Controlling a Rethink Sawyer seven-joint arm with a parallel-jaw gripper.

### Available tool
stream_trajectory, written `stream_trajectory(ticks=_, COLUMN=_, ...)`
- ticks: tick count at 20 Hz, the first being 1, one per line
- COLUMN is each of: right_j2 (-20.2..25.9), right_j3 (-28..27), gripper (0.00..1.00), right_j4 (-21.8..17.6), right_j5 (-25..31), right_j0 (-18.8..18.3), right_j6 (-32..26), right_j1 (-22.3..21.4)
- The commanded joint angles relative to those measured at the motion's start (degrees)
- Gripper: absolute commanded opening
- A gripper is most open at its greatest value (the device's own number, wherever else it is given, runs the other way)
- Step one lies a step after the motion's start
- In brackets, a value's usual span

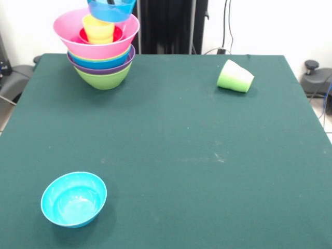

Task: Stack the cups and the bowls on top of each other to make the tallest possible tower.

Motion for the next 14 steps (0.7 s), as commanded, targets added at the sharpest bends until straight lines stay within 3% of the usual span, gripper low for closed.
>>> stream_trajectory(ticks=1, right_j2=0.27, right_j3=-6.18, gripper=1.0, right_j4=-1.2, right_j5=4.62, right_j0=2.42, right_j6=-12.08, right_j1=7.37)
stream_trajectory(ticks=6, right_j2=-1.08, right_j3=-11.93, gripper=1.0, right_j4=-3.03, right_j5=5.79, right_j0=4.11, right_j6=-14.03, right_j1=12.34)
stream_trajectory(ticks=14, right_j2=1.23, right_j3=-19.43, gripper=1.0, right_j4=-1.56, right_j5=10.94, right_j0=7.64, right_j6=-16.25, right_j1=12.95)
